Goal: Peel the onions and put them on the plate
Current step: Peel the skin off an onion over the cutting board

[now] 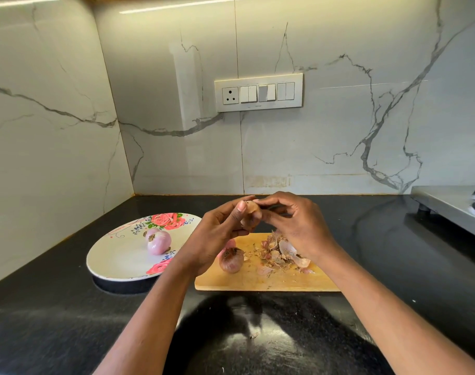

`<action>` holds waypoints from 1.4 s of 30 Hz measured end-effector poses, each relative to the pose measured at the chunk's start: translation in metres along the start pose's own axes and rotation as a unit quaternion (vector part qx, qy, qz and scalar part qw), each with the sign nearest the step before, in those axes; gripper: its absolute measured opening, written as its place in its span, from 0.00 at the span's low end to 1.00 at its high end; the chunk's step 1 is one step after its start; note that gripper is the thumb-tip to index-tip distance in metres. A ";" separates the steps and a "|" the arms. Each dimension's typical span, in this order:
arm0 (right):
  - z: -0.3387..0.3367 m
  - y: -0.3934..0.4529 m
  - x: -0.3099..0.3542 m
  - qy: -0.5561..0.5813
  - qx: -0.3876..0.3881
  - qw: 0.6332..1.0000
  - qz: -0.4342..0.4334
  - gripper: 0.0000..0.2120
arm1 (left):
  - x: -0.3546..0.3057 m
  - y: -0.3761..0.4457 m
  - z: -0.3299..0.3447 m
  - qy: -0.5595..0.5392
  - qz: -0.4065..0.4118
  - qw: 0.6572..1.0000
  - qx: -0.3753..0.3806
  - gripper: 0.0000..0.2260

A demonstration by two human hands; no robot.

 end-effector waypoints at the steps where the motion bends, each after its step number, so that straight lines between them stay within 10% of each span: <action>1: 0.000 0.001 -0.002 0.010 -0.013 1.000 0.012 0.07 | 0.000 0.000 0.001 -0.006 -0.001 1.000 0.007 0.22; 13: -0.008 0.002 -0.018 -0.025 -0.065 0.992 0.104 0.05 | 0.002 0.003 -0.002 -0.045 -0.005 0.999 -0.008 0.21; 20: -0.017 -0.005 -0.021 -0.235 0.121 0.950 0.165 0.14 | 0.002 0.004 -0.005 -0.088 -0.005 0.996 -0.020 0.22; 28: -0.010 0.001 0.003 0.028 0.017 0.996 0.080 0.10 | 0.003 0.004 -0.006 -0.033 0.003 0.999 -0.043 0.21; 42: -0.003 -0.002 0.003 0.036 -0.014 0.999 0.016 0.07 | 0.001 0.001 -0.006 -0.026 0.011 0.999 -0.034 0.22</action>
Point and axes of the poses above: each hand's wrist, its own y-axis towards the middle knuckle, its own z-axis out of the palm, x = y × z, the point moved 1 cm from there along y, towards the middle knuckle, and after that the axes turned 11 degrees about x, right-handed, at the moved point
